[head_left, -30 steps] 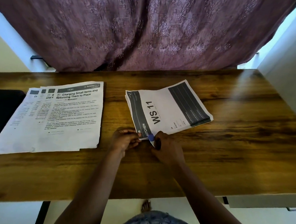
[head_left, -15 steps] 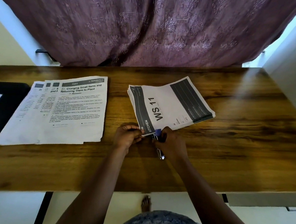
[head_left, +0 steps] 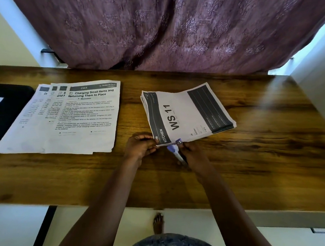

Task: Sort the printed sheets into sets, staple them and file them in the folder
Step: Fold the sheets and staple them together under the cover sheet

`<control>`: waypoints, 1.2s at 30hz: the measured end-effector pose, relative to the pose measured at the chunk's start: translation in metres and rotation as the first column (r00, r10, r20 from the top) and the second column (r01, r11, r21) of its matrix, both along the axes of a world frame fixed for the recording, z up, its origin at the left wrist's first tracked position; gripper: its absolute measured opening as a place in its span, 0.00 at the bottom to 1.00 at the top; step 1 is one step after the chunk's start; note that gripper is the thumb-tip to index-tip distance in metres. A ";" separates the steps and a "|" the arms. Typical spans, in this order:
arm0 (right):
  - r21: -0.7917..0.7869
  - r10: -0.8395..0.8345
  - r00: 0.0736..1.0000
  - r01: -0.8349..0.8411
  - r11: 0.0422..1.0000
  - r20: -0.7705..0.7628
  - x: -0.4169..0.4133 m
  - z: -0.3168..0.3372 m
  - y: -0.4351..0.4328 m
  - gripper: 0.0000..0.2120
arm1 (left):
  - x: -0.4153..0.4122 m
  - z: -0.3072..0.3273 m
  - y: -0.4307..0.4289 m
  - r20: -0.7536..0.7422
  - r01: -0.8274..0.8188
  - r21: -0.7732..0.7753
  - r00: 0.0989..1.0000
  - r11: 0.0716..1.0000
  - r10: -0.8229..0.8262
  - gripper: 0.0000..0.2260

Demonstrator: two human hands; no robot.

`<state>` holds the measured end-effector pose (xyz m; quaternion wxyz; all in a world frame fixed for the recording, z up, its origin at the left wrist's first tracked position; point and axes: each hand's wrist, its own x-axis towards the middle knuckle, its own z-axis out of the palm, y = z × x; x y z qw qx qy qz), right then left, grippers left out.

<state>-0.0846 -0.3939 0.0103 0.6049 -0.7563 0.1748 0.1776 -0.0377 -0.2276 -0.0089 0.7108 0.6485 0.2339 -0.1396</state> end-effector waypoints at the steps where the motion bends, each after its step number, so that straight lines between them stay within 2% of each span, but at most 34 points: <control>1: 0.046 -0.024 0.998 0.026 0.999 -0.054 0.000 0.003 0.000 0.13 | 0.000 0.000 0.000 -0.001 -0.003 -0.005 1.000 1.000 0.003 0.05; 4: 0.046 -0.016 0.993 0.021 0.999 -0.121 -0.001 0.004 0.001 0.22 | 0.000 0.000 0.000 0.002 -0.011 -0.009 1.000 1.000 0.012 0.06; 6: -0.027 0.048 0.998 -0.049 0.998 -0.034 -0.007 0.000 0.002 0.24 | -0.001 0.000 0.000 0.002 -0.014 -0.010 1.000 1.000 0.014 0.07; 9: -0.326 0.175 0.976 -0.125 0.937 0.129 -0.014 -0.007 0.003 0.12 | -0.001 0.000 0.000 0.004 -0.011 -0.011 1.000 1.000 0.011 0.07; 11: -0.548 0.261 0.952 -0.137 0.825 0.156 -0.017 -0.009 0.004 0.11 | -0.001 -0.001 0.000 0.008 -0.008 -0.015 1.000 1.000 0.008 0.08; 13: -0.651 0.299 0.939 -0.121 0.749 0.168 -0.017 -0.012 0.006 0.13 | -0.001 -0.001 0.000 0.006 -0.009 -0.017 1.000 1.000 0.009 0.08; 18: -0.740 0.321 0.929 -0.083 0.667 0.185 -0.014 -0.016 0.009 0.15 | -0.004 -0.001 0.000 0.028 -0.008 0.000 1.000 1.000 0.008 0.08; 24: -0.788 0.379 0.897 -0.058 0.613 0.228 -0.003 -0.017 0.022 0.15 | -0.016 -0.008 -0.007 0.172 -0.005 0.151 0.985 0.989 -0.022 0.07; 28: -0.770 0.347 0.898 -0.014 0.637 0.271 0.002 -0.021 0.026 0.17 | -0.016 -0.011 -0.006 0.196 -0.008 0.173 0.980 0.985 -0.027 0.08; 34: -0.677 0.255 0.898 0.062 0.734 0.358 0.003 -0.026 0.022 0.20 | -0.018 -0.013 -0.006 0.203 0.014 0.234 0.977 0.972 -0.063 0.04; 36: -0.688 0.257 0.894 0.075 0.722 0.367 0.004 -0.027 0.023 0.20 | -0.018 -0.013 -0.006 0.206 0.019 0.239 0.976 0.971 -0.070 0.04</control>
